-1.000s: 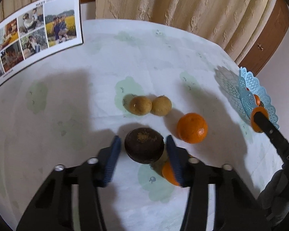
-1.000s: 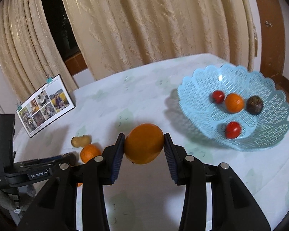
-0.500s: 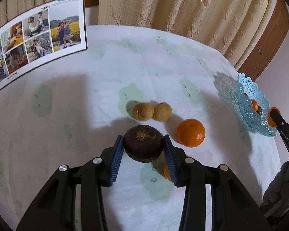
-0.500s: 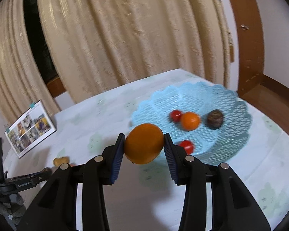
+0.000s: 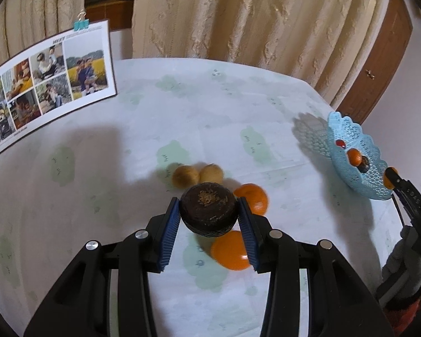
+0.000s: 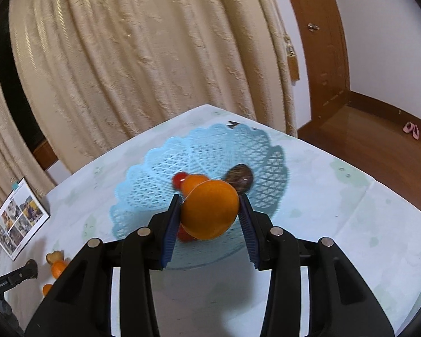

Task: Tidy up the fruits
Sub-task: 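Carry the orange and dark brown fruit into the blue basket and open both tools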

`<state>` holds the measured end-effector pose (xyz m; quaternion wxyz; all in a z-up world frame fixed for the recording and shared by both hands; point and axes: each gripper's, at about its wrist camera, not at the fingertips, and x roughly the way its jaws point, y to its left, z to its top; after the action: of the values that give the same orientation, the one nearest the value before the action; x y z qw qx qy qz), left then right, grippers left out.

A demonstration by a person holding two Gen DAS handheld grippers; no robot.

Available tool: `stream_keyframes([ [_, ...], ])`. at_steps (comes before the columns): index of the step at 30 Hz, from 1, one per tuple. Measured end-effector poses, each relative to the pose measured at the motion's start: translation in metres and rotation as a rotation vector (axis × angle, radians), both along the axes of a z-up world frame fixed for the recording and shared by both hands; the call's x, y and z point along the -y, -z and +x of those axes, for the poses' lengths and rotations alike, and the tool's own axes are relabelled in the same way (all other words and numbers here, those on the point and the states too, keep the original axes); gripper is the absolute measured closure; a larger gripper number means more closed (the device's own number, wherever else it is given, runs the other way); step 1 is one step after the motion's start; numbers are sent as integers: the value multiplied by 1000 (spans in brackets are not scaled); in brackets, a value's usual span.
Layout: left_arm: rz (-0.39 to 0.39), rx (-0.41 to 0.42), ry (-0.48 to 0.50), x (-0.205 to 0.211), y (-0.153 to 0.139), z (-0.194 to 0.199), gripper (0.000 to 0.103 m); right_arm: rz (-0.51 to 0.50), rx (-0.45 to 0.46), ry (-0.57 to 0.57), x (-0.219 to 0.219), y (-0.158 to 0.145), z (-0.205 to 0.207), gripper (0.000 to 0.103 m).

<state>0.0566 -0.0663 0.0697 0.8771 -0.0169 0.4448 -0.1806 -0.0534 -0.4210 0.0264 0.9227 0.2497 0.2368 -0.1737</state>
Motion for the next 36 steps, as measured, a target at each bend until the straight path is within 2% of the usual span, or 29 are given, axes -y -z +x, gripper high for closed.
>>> stream_keyframes([
  [4,5,20,25,15,-9,-4,61,-5,29,46,9,0,-12,53],
  [13,17,62,108,64,-26,-15,61,23,86,111,21,1,-29,53],
  [21,18,89,216,126,-32,-20,61,62,121,156,28,3,-41,53],
  [33,18,102,345,217,-26,-19,61,50,129,162,25,2,-45,52],
  [36,21,98,358,229,-22,-17,61,42,140,181,25,1,-48,46],
])
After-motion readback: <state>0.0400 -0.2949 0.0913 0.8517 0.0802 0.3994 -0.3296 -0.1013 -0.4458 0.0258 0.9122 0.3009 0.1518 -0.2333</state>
